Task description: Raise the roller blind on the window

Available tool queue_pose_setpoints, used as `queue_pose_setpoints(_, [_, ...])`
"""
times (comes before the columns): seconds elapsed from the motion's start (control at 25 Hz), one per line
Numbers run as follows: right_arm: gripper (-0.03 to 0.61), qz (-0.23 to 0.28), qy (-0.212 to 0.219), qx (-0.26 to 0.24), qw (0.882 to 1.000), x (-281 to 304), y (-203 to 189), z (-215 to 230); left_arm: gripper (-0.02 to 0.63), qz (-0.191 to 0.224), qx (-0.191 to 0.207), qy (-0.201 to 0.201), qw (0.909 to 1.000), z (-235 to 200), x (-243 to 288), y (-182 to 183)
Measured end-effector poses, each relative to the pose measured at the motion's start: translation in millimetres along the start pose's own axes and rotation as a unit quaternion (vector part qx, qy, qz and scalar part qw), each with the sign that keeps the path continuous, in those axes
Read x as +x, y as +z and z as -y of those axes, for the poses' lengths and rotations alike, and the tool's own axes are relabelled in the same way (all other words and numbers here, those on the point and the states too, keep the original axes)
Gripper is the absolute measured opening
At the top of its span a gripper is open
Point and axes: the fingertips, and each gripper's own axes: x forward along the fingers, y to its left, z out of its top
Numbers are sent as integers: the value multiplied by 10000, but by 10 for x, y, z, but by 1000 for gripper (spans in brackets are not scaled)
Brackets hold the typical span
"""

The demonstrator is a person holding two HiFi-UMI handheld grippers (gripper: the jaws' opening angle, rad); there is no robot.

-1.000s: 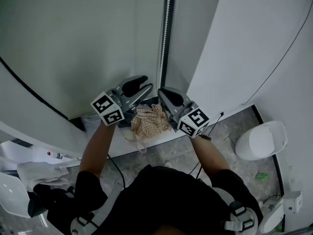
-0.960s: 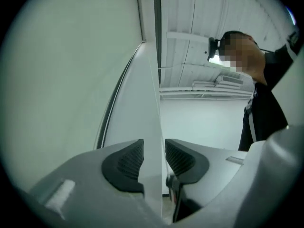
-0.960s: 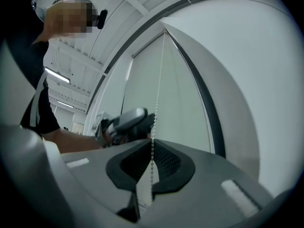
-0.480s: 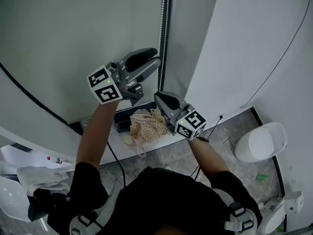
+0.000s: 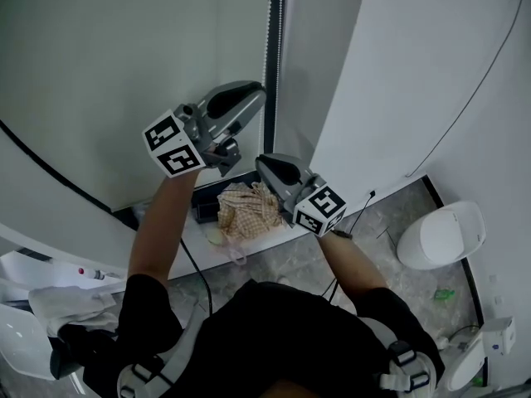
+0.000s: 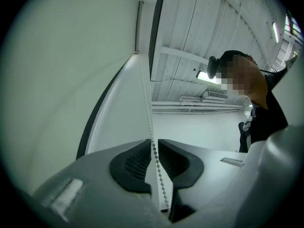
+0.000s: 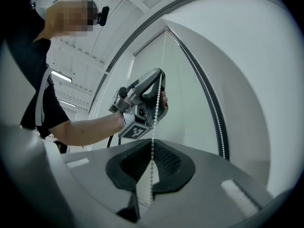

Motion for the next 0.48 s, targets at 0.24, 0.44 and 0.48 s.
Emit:
queue_pose_setpoints(0.24, [17, 33, 8, 89, 10000, 7, 15, -10, 33, 16, 8, -5, 10000, 58, 11, -28])
queue_pose_setpoints(0.44, [17, 74, -1, 130, 9999, -9, 27, -21, 17, -10, -82, 196, 9998, 33, -14, -28])
queue_pose_setpoints(0.48, [17, 80, -16, 132, 9999, -28, 16, -14, 17, -15, -96, 221, 9997, 37, -19, -40])
